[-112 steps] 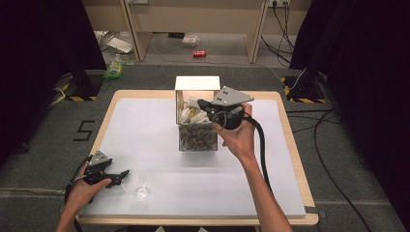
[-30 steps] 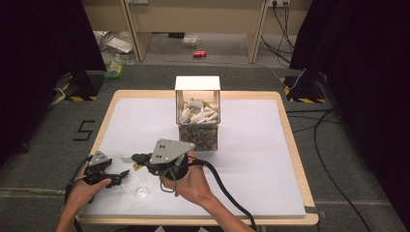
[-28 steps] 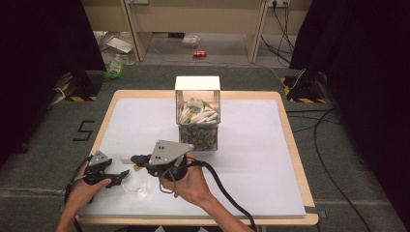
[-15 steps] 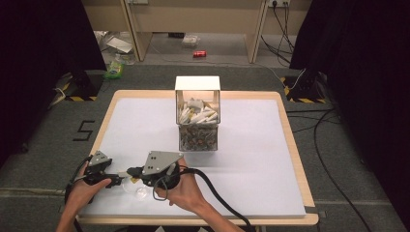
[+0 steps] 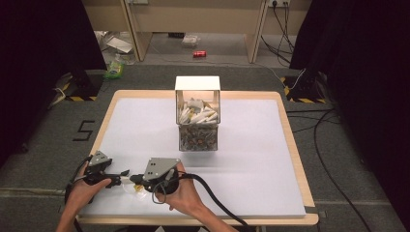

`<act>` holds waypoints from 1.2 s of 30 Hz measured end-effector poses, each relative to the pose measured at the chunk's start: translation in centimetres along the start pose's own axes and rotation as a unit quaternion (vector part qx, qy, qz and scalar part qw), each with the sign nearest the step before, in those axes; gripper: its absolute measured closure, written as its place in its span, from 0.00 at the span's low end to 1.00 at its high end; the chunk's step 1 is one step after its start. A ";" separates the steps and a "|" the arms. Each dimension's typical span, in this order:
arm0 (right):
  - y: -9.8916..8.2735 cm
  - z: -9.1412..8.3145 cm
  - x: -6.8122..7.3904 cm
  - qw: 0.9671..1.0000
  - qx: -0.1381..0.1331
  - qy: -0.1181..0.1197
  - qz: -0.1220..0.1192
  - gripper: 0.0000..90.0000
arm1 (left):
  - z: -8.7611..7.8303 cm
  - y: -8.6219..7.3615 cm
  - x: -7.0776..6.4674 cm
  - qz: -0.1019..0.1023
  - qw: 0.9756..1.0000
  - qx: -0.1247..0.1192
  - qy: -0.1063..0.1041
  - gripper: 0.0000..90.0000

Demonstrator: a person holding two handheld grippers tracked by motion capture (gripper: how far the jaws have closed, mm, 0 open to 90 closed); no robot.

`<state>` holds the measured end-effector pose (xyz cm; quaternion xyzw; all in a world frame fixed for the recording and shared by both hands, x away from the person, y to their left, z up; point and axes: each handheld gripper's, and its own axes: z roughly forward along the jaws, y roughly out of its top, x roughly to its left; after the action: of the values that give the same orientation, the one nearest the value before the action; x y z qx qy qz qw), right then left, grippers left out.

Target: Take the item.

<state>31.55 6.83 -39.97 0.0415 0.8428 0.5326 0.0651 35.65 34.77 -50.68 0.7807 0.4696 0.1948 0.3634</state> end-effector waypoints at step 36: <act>-1.6 0.7 -0.5 0.999 0.022 -0.003 0.024 0.83 | 0.0 0.0 0.0 0.000 1.000 0.000 0.000 0.12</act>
<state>32.20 6.72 -41.70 0.0651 0.8529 0.5153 0.0534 35.64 34.77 -50.68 0.7806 0.4698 0.1948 0.3634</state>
